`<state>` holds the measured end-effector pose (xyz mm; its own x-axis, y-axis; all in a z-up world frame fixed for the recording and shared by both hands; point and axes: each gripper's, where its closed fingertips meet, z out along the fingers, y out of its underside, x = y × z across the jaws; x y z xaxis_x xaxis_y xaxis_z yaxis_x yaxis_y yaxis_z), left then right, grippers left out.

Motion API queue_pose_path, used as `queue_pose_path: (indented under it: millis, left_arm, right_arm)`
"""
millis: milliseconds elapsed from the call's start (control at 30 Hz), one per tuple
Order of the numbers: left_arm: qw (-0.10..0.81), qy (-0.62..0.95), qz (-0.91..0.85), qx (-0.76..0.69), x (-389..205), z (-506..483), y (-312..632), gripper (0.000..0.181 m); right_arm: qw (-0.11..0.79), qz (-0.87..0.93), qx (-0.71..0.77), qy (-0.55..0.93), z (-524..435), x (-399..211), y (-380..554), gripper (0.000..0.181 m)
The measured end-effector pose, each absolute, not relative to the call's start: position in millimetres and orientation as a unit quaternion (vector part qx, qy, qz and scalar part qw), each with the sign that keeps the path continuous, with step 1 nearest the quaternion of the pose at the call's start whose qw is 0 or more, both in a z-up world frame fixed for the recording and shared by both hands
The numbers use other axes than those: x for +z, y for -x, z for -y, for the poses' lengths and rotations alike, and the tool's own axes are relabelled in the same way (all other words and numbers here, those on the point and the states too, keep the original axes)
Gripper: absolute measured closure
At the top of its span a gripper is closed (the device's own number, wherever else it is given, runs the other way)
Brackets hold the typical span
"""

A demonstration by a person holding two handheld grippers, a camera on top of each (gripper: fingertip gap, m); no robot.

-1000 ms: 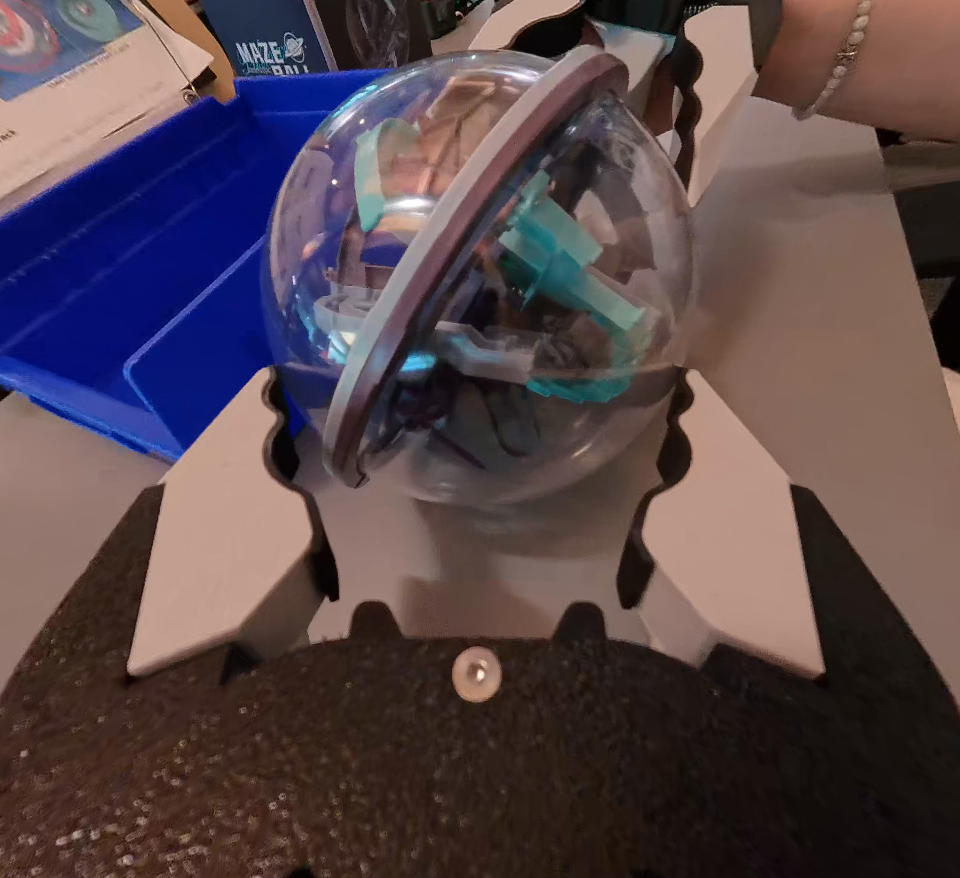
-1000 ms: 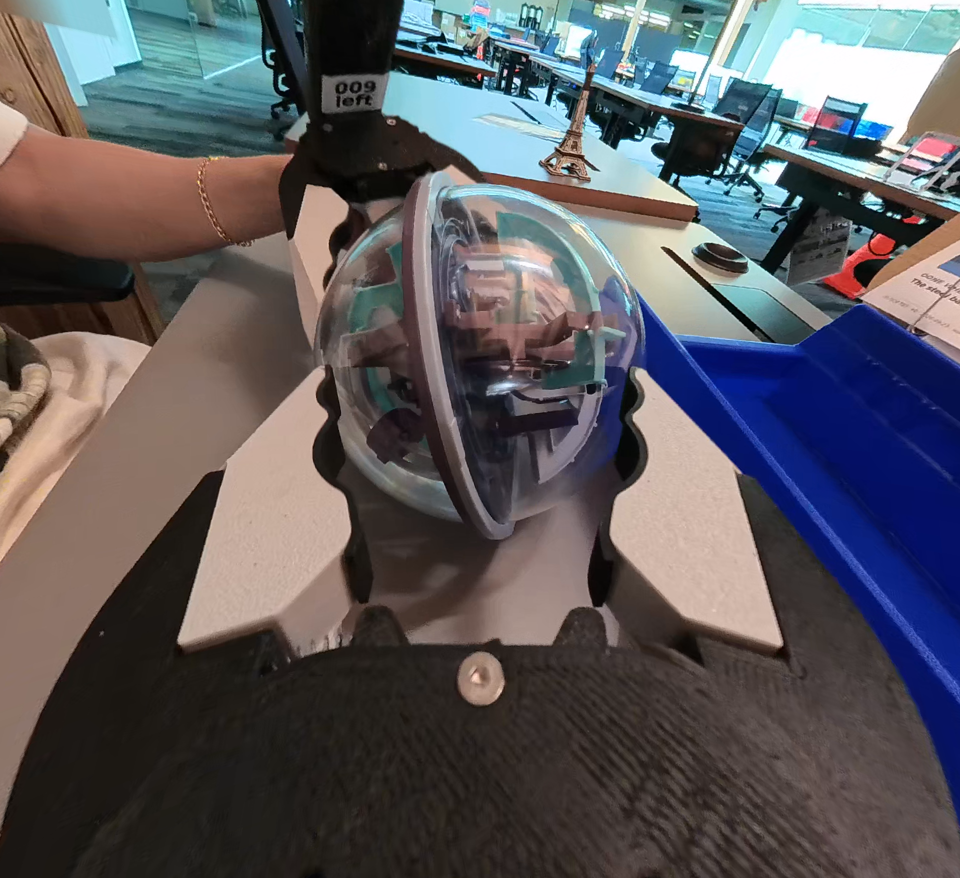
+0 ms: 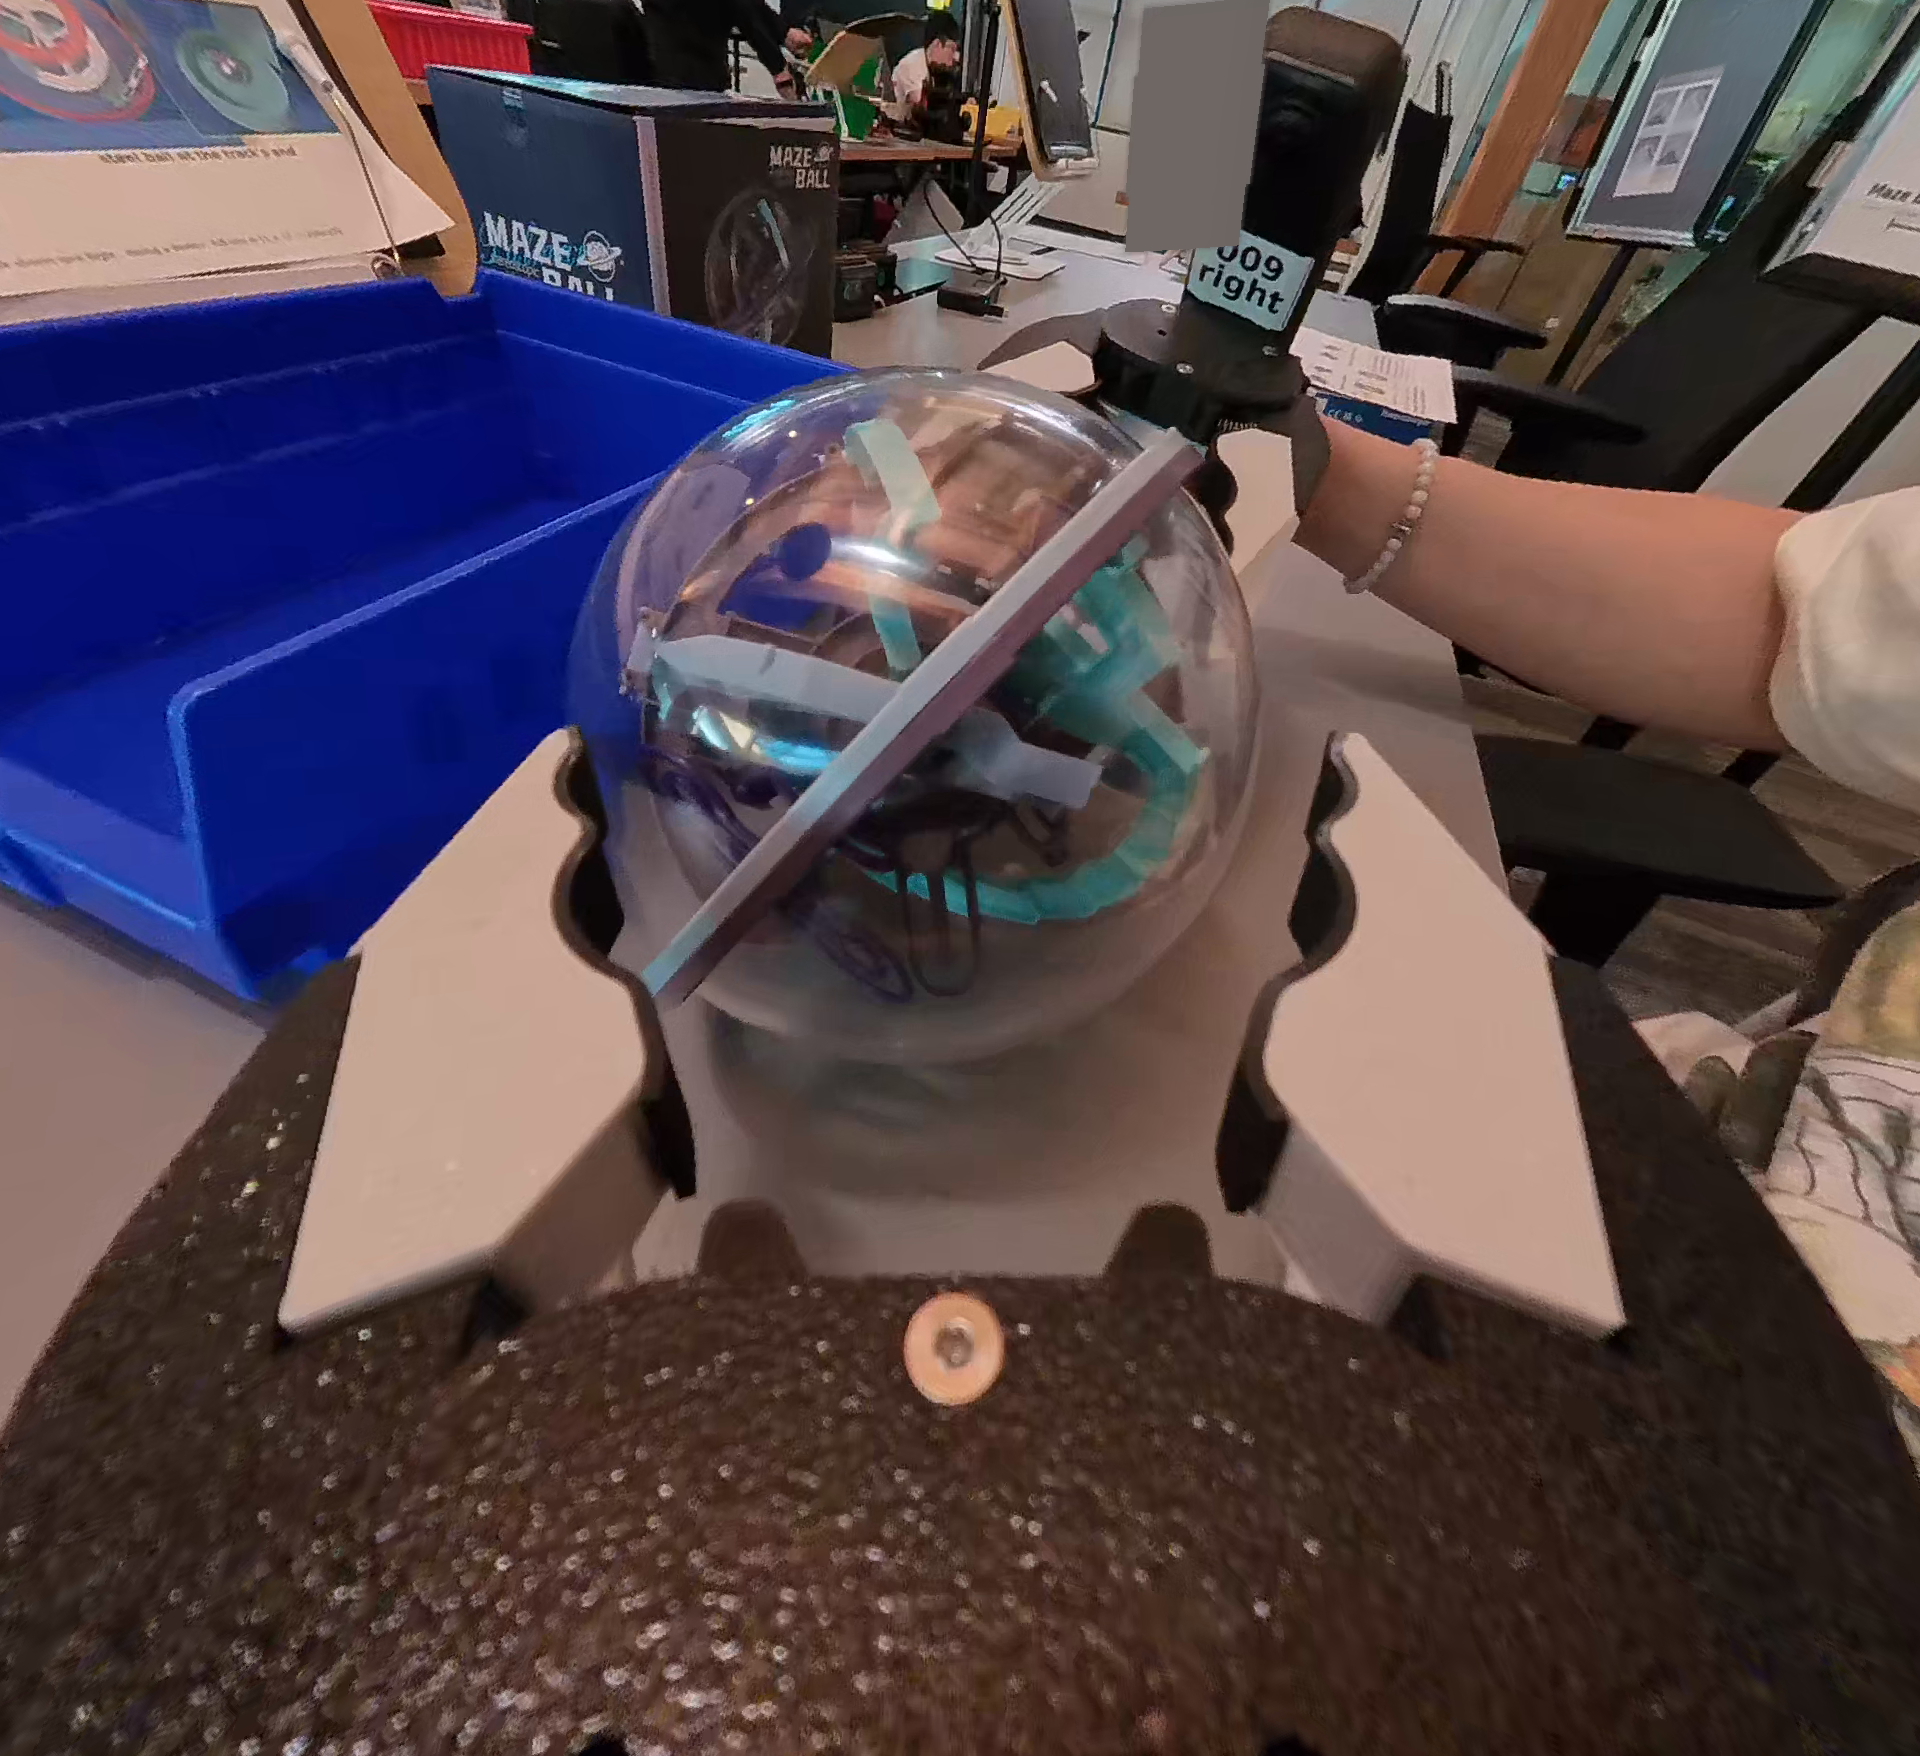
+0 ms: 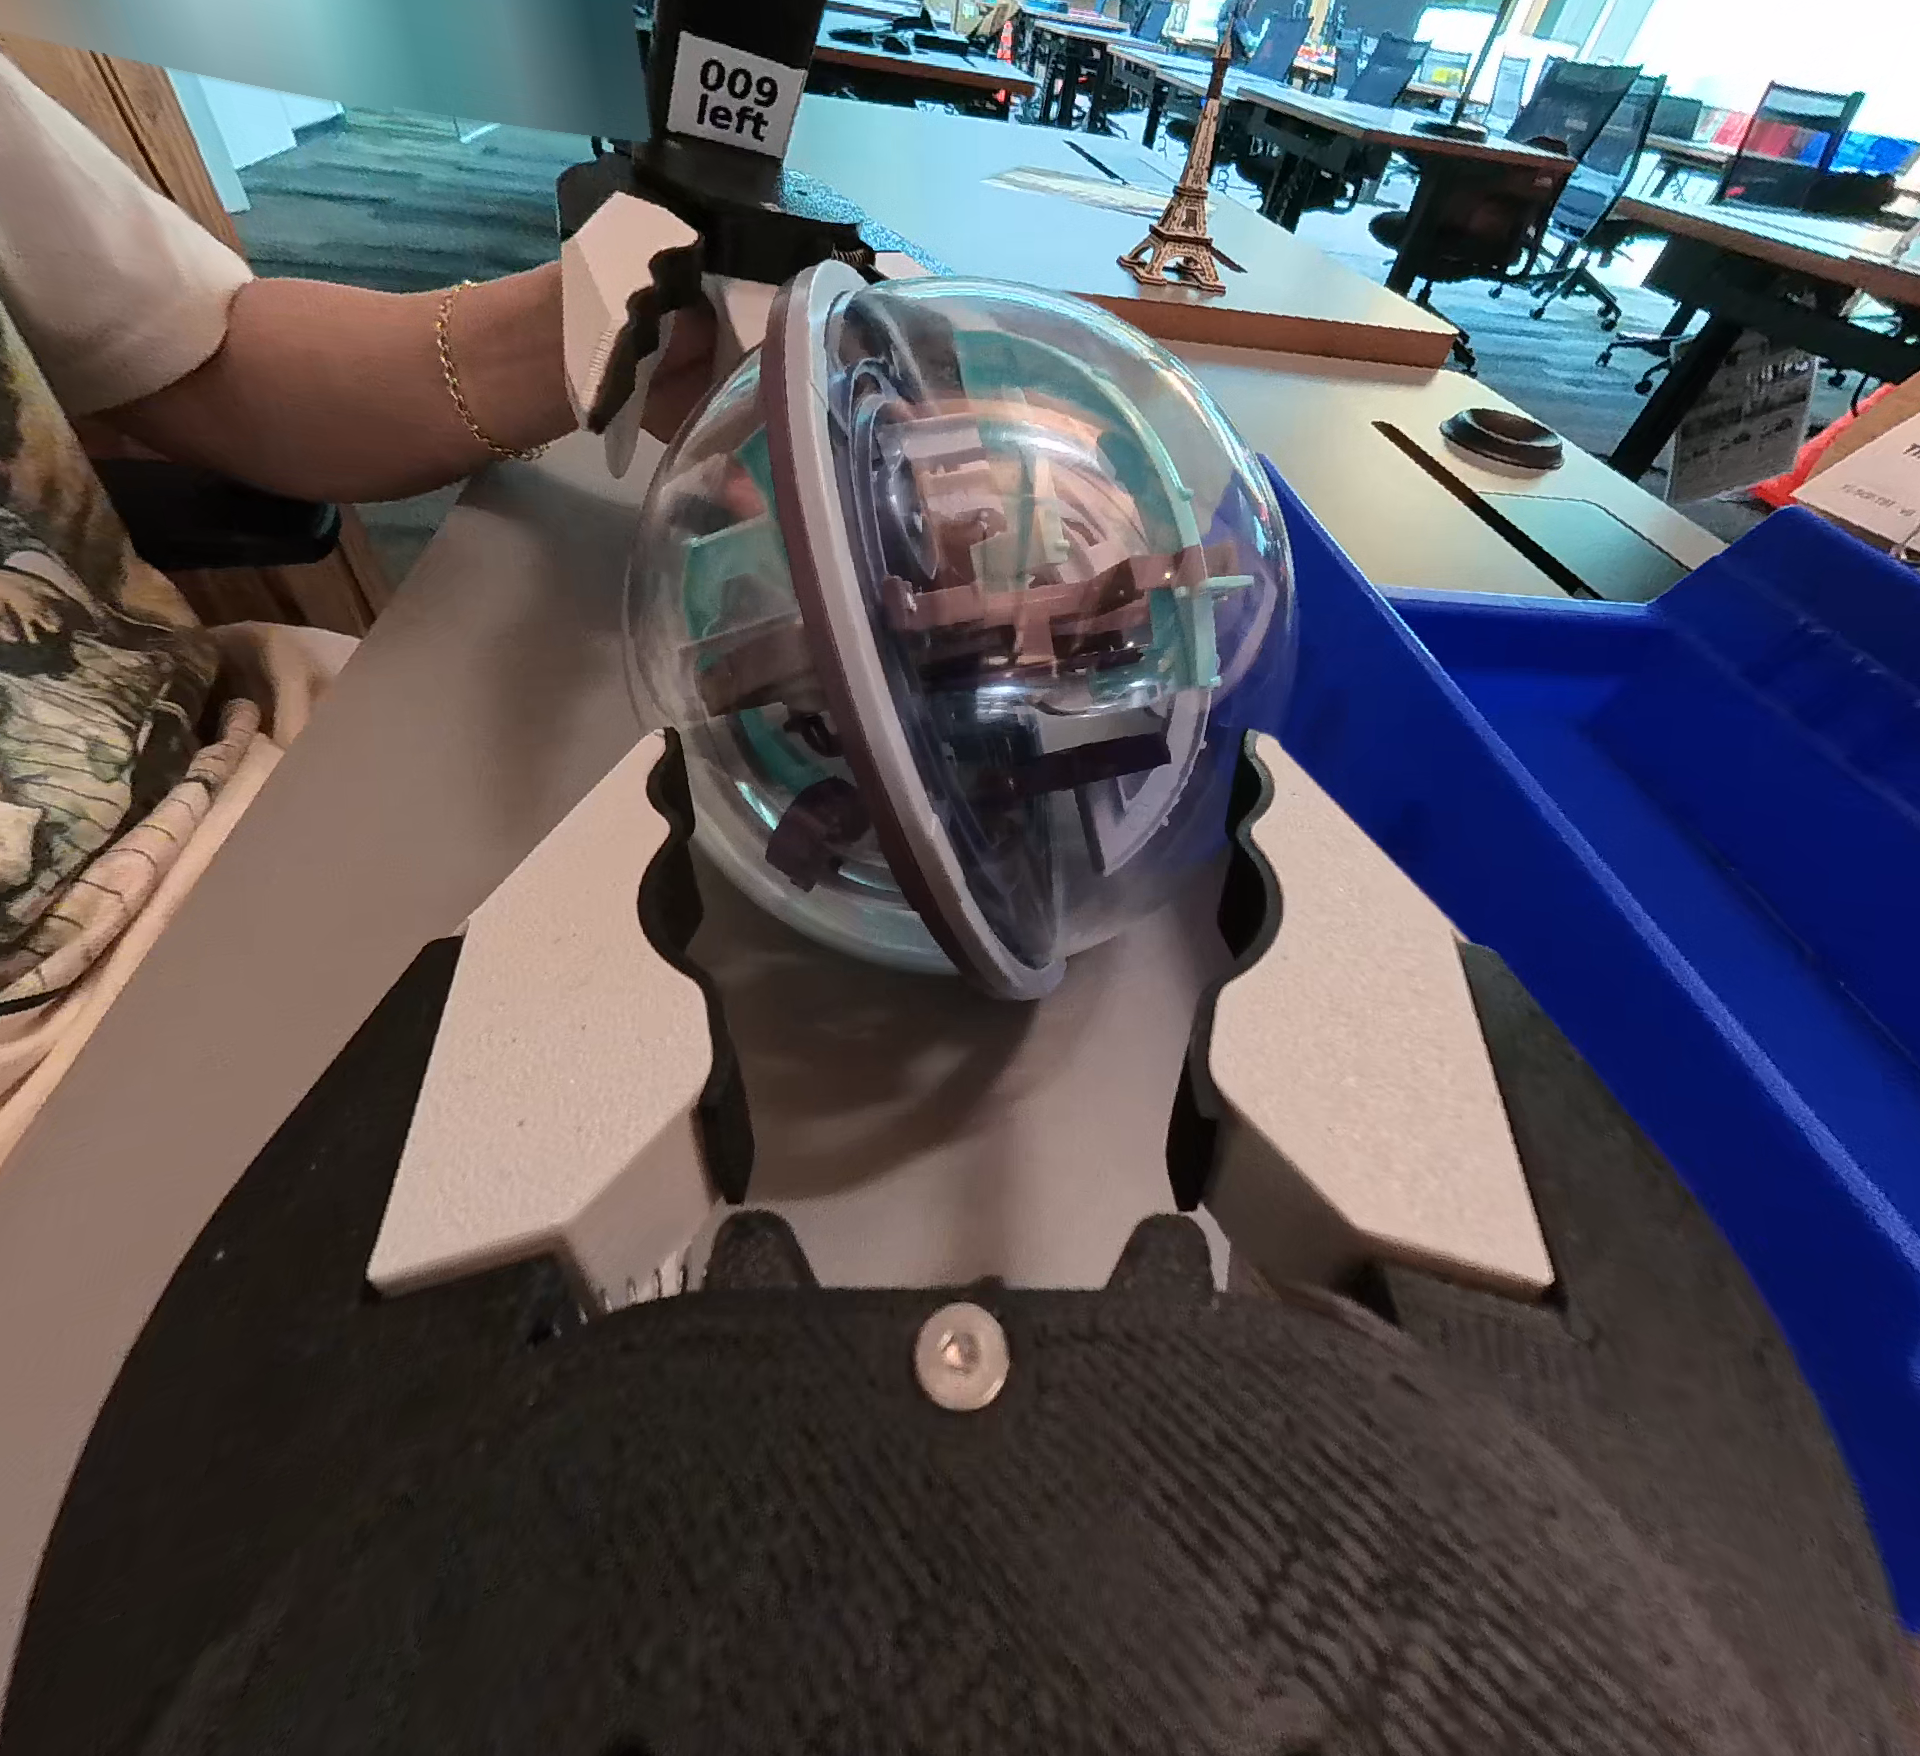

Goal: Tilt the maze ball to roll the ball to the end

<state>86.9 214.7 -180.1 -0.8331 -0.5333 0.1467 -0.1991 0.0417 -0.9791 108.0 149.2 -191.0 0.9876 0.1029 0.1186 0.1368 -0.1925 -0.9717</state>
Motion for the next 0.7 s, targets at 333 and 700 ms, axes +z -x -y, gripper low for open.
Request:
queue_pose_path:
  millis: [333,700]
  left_arm:
    - [0.102,0.257,-0.689,-0.670,-173.8,-218.6,-84.1,0.058]
    - [0.084,0.286,-0.661,-0.689,-169.3,-213.1,-96.0,0.065]
  right_arm:
    - [0.630,0.061,-0.010,0.774,-140.1,-193.6,-110.1,0.090]
    - [0.645,0.103,-0.126,0.747,-154.6,-150.2,-95.2,0.101]
